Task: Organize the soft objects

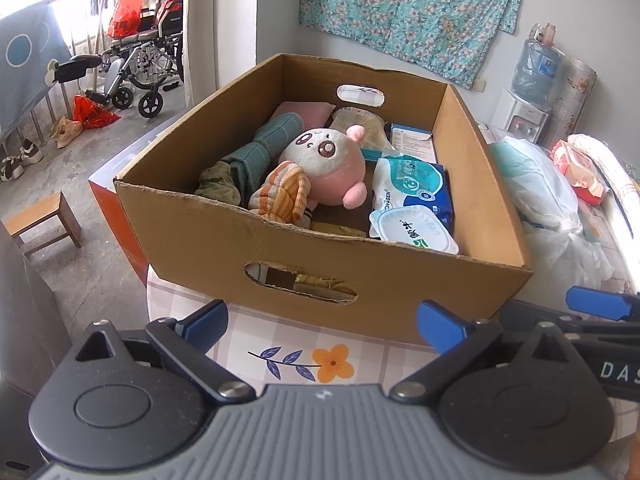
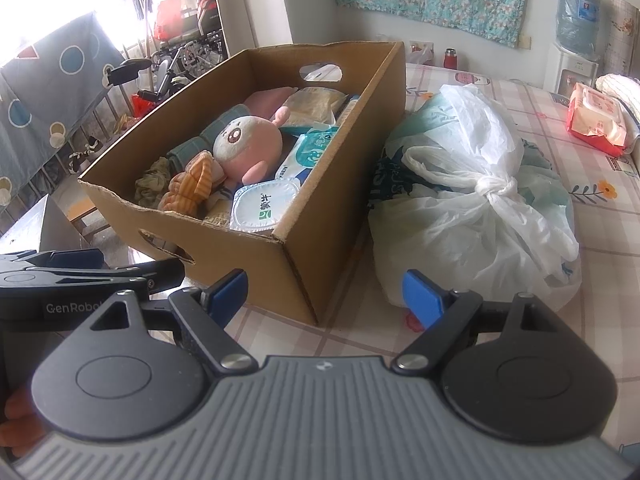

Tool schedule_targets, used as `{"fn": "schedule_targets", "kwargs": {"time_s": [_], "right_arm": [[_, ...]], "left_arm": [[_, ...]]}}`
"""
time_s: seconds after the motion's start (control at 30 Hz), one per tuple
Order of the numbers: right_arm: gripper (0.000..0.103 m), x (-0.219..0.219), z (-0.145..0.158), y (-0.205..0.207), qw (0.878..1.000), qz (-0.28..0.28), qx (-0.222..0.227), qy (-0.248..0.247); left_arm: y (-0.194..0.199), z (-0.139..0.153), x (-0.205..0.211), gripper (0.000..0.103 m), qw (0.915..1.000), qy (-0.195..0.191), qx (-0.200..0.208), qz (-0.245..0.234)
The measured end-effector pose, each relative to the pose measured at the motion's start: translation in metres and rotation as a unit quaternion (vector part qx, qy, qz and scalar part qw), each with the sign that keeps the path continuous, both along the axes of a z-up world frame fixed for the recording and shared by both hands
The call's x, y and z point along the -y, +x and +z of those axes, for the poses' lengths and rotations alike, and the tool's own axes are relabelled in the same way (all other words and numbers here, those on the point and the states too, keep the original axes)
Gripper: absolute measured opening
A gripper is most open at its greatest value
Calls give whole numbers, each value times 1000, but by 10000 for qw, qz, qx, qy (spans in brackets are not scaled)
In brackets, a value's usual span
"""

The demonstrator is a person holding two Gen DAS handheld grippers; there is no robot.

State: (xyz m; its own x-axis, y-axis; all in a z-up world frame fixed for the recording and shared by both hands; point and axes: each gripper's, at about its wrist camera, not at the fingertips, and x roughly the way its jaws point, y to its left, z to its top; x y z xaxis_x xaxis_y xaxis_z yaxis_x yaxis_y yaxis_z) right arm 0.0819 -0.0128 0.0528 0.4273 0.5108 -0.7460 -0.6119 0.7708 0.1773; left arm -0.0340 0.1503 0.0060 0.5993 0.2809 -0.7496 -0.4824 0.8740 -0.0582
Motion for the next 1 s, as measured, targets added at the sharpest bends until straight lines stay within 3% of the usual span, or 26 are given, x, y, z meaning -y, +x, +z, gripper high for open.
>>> {"fn": "schedule_targets", "kwargs": {"time_s": [1.0], "right_arm": [[85,-4,1,-2,9999,48,89,-86]], "left_arm": [[-1,-1,-2,101,10000,-14,4,5]]}}
